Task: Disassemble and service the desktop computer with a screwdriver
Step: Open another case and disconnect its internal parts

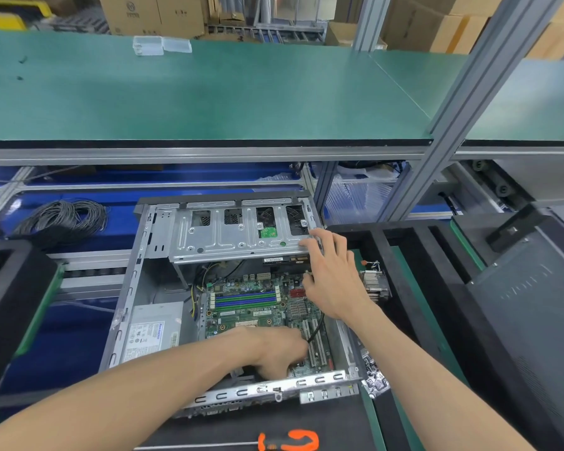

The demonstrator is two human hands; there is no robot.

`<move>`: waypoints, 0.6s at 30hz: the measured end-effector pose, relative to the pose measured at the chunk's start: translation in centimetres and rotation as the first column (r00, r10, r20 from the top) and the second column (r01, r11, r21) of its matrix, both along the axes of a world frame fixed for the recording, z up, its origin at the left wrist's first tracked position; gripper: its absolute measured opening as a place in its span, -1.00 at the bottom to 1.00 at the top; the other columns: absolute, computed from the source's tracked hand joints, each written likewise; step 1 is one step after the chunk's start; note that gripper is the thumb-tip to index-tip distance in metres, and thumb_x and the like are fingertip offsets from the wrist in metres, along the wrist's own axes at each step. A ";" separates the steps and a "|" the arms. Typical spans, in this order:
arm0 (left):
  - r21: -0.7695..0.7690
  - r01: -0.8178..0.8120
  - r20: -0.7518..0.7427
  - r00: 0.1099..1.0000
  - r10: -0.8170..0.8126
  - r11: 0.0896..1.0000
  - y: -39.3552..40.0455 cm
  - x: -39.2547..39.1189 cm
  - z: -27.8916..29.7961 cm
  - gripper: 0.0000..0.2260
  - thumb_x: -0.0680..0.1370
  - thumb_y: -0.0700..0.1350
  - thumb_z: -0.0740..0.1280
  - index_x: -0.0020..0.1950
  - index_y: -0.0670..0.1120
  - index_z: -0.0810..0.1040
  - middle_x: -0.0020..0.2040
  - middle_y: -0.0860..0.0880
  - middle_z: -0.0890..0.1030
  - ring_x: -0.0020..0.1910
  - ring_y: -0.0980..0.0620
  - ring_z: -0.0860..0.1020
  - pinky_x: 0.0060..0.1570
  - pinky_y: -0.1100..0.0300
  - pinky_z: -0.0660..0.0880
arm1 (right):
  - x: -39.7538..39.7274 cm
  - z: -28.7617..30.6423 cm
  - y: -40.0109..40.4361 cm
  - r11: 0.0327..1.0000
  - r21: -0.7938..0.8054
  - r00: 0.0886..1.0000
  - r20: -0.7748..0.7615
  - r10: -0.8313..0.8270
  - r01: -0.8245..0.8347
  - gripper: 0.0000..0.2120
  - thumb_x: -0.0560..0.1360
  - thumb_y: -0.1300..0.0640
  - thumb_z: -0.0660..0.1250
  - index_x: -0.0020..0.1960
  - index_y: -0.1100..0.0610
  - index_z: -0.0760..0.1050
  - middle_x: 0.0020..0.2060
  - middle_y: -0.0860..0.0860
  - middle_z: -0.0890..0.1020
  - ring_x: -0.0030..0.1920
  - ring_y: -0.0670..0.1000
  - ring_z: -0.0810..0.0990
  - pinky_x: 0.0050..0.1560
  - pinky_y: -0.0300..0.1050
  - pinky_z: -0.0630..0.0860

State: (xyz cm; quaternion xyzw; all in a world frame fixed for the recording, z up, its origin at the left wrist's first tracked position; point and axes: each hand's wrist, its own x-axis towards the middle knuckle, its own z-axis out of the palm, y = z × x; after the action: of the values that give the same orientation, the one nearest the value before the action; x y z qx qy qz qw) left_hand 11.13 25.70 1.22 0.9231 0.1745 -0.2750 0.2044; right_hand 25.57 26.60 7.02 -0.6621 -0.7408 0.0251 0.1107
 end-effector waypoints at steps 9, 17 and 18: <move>-0.024 -0.042 0.011 0.999 0.042 0.999 0.1 -0.3 -0.3 -0.80 0.40 -0.31 0.36 -0.41 -0.23 0.44 -0.50 -0.12 0.48 -0.55 -0.05 0.42 -0.58 0.24 0.38 | 0.0 -0.1 0.1 1.000 -0.001 1.000 -0.015 -0.001 0.001 -0.51 0.44 0.12 0.34 0.33 0.02 0.31 0.43 0.02 0.22 0.40 0.14 0.19 0.20 0.17 0.43; -0.015 -0.005 0.015 1.000 0.005 1.000 -0.2 0.2 0.0 -0.78 0.42 -0.32 0.36 -0.41 -0.20 0.42 -0.49 -0.09 0.47 -0.52 -0.04 0.45 -0.57 0.25 0.35 | 0.1 -0.1 0.0 1.000 0.000 1.000 -0.019 0.005 -0.005 -0.51 0.44 0.12 0.35 0.33 0.02 0.30 0.44 0.02 0.22 0.40 0.14 0.19 0.19 0.16 0.43; -0.009 -0.021 0.035 0.999 0.022 1.000 -0.1 -0.3 -0.2 -0.77 0.42 -0.31 0.36 -0.41 -0.19 0.42 -0.49 -0.09 0.47 -0.52 -0.04 0.45 -0.57 0.25 0.36 | 0.1 -0.1 0.0 1.000 -0.001 1.000 -0.020 0.004 -0.004 -0.51 0.45 0.11 0.35 0.34 0.02 0.30 0.44 0.02 0.21 0.40 0.14 0.19 0.20 0.16 0.43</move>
State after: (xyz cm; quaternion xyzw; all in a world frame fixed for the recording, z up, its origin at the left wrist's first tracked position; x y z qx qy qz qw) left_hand 10.86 25.55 1.01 0.9250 0.1796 -0.2573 0.2142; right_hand 25.66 26.59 6.94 -0.6603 -0.7410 0.0322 0.1178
